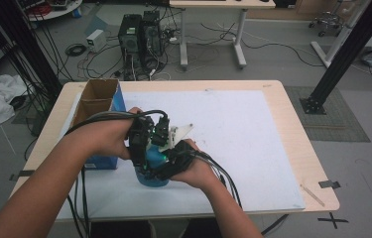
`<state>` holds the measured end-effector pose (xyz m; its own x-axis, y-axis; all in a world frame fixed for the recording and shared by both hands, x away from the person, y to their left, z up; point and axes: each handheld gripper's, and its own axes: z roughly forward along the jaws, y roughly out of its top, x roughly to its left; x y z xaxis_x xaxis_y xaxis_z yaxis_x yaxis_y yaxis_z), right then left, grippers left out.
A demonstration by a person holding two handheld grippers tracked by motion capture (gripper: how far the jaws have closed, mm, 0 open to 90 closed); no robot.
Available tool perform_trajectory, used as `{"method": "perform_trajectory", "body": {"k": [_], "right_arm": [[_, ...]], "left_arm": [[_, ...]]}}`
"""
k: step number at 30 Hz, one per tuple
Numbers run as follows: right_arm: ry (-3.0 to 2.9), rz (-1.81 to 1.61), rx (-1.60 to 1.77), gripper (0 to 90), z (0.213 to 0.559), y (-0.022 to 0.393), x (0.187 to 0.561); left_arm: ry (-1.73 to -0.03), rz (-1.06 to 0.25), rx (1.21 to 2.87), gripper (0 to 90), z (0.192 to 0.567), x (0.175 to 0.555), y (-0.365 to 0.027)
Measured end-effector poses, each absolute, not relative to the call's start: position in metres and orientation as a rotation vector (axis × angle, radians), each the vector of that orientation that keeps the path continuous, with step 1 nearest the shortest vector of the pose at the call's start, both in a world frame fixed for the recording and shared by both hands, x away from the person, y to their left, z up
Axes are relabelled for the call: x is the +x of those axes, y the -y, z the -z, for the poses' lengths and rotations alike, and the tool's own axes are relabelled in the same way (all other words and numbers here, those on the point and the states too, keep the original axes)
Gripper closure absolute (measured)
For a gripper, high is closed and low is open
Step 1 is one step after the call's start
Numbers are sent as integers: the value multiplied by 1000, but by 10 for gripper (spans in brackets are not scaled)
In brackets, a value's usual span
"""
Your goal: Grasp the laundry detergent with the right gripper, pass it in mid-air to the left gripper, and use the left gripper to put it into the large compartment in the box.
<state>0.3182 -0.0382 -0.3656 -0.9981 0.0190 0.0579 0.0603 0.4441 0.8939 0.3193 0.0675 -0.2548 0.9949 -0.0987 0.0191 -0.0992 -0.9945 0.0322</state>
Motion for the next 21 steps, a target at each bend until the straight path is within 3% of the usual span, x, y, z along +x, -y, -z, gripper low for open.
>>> {"method": "perform_trajectory", "body": {"k": [18, 21], "right_arm": [[2621, 1653, -25, 450, 362, 41, 315], [2615, 1657, -28, 413, 361, 43, 315]], "left_arm": [[115, -24, 3113, 385, 248, 313, -64], [111, -24, 3116, 385, 247, 314, -63]]}}
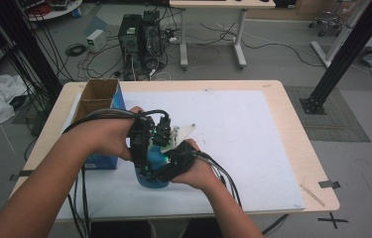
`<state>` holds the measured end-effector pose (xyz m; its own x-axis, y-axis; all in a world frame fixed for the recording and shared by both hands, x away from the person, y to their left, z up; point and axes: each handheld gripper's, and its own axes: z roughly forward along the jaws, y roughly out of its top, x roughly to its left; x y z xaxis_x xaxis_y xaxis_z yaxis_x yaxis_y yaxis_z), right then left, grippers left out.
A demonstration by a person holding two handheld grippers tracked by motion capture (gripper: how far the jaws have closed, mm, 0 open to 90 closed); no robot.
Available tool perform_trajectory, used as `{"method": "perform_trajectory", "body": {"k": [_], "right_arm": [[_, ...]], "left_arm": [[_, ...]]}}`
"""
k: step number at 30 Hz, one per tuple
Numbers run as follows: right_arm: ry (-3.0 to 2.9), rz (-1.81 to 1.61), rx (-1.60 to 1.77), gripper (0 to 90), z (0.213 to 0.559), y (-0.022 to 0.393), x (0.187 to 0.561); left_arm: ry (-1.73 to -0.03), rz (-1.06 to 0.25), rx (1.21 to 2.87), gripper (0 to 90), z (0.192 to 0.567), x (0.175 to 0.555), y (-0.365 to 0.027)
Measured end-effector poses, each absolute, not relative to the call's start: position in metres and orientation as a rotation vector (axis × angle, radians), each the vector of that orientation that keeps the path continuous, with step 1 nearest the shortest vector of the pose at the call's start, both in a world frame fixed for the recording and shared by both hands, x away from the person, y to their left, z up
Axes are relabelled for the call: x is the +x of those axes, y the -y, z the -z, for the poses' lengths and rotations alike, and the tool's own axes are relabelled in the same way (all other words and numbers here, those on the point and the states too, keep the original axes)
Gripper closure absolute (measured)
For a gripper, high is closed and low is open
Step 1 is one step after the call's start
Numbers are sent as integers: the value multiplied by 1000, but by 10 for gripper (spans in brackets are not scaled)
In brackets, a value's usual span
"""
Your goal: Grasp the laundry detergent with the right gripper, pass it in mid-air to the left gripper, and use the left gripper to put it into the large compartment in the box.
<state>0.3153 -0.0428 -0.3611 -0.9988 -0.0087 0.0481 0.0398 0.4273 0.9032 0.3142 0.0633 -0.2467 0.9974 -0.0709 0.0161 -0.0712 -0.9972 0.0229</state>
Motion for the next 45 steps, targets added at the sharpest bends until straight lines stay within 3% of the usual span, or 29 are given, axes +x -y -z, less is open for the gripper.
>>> {"method": "perform_trajectory", "body": {"k": [1, 2, 9, 25, 45], "right_arm": [[2615, 1657, -28, 413, 361, 43, 315], [2617, 1650, -73, 333, 360, 47, 316], [2651, 1601, -135, 237, 358, 59, 317], [2736, 1497, -195, 223, 345, 91, 322], [2883, 1236, -260, 165, 323, 123, 327]], "left_arm": [[111, -24, 3116, 385, 247, 314, -63], [93, -17, 3122, 384, 247, 315, -64], [32, -31, 3127, 384, 244, 320, -68], [-35, -28, 3126, 383, 229, 326, -69], [-362, 9, 3080, 382, 194, 343, -86]]}}
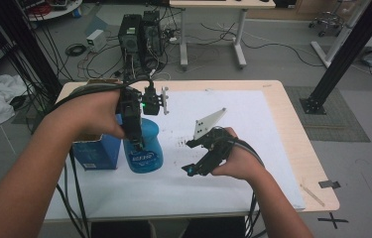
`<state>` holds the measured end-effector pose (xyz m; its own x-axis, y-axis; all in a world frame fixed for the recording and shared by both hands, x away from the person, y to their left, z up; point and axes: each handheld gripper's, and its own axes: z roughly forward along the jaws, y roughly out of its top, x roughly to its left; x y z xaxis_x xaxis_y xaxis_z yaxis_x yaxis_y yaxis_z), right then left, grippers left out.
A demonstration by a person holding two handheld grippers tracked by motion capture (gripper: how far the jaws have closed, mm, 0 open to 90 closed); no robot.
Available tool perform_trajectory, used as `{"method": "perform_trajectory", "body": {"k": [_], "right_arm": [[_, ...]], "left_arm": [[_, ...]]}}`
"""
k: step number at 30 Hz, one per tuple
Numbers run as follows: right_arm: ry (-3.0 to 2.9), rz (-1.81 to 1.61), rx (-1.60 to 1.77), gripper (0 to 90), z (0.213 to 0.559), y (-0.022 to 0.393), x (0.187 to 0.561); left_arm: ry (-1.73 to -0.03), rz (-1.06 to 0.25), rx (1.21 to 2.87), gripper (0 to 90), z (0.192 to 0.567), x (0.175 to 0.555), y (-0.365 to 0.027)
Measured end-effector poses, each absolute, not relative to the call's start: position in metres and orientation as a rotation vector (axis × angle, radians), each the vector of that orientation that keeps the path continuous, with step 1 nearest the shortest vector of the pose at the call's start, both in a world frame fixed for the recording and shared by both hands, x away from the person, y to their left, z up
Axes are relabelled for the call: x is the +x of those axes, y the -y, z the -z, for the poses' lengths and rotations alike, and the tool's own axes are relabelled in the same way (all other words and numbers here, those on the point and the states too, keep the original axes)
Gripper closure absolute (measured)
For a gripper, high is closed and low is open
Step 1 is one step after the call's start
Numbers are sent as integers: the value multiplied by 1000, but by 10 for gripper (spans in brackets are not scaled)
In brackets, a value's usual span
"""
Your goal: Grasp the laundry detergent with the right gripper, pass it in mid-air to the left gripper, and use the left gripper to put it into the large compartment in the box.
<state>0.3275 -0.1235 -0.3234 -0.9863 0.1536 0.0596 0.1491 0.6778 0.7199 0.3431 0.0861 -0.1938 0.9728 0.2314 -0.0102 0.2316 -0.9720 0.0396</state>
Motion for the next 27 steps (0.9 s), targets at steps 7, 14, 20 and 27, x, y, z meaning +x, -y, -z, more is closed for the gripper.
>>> {"method": "perform_trajectory", "body": {"k": [7, 14, 20, 27], "right_arm": [[-2955, -1040, 254, 129, 314, 124, 331], [-3041, -790, 222, 123, 307, 118, 337], [-3047, -747, 218, 123, 305, 116, 341], [-3054, -715, 225, 123, 309, 112, 344]], "left_arm": [[-502, 32, 3045, 382, 174, 353, -96], [-686, -6, 2979, 381, 149, 364, -116], [-808, -35, 2922, 381, 135, 372, -138], [-993, -77, 2850, 382, 116, 380, -163]]}}
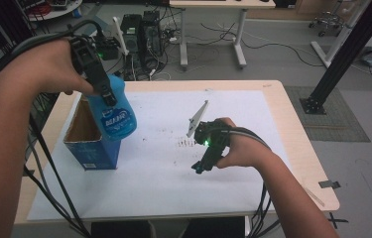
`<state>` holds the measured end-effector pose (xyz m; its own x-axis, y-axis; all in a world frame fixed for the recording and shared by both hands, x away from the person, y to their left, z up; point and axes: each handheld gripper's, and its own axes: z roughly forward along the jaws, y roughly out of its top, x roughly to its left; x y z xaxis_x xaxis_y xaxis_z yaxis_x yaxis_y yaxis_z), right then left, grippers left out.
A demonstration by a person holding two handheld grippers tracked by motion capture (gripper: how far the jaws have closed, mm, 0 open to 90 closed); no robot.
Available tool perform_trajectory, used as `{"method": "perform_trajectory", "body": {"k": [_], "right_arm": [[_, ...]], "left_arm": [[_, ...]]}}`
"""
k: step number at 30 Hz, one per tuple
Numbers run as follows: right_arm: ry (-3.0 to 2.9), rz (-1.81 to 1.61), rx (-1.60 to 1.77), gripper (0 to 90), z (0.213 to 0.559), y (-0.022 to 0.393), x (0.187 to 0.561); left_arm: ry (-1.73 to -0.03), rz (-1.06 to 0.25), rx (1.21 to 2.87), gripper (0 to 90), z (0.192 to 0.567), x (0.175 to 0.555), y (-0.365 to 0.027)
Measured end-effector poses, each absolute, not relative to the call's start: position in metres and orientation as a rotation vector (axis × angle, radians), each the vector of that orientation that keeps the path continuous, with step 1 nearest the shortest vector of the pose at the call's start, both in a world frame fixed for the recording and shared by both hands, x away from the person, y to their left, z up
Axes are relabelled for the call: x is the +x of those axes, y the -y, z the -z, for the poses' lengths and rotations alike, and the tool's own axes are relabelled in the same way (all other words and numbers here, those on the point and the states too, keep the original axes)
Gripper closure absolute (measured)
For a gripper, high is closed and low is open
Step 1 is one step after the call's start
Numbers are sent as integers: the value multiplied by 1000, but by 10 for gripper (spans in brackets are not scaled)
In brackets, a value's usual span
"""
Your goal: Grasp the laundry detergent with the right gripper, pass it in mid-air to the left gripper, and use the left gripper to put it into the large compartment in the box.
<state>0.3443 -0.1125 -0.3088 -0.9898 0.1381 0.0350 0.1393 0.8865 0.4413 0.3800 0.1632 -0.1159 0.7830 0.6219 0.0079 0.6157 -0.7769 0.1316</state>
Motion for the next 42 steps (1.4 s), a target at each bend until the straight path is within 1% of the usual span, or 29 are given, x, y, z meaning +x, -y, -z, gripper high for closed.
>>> {"method": "perform_trajectory", "body": {"k": [7, 10, 11, 14, 18, 26, 33, 34, 42], "right_arm": [[3045, 693, -235, 123, 311, 113, 347], [3042, 688, -235, 123, 312, 112, 348], [3040, 679, -230, 123, 314, 110, 349], [3039, 675, -221, 123, 317, 108, 351], [3032, 662, -226, 123, 319, 107, 353], [3023, 640, -243, 123, 326, 103, 357], [3017, 643, -234, 123, 330, 102, 359], [3017, 632, -253, 123, 331, 102, 358], [3007, 643, -247, 123, 337, 102, 360]], "left_arm": [[-1098, -75, 2794, 382, 103, 383, -186], [-1108, -79, 2794, 382, 102, 384, -190], [-1143, -85, 2784, 382, 100, 387, -198], [-1184, -90, 2775, 381, 99, 391, -209], [-1252, -98, 2760, 381, 103, 397, -222], [-1332, -104, 2762, 382, 123, 410, -243], [-1299, -129, 2781, 381, 142, 417, -250], [-1287, -121, 2791, 381, 151, 419, -250], [-1195, -58, 2848, 381, 189, 425, -247]]}}
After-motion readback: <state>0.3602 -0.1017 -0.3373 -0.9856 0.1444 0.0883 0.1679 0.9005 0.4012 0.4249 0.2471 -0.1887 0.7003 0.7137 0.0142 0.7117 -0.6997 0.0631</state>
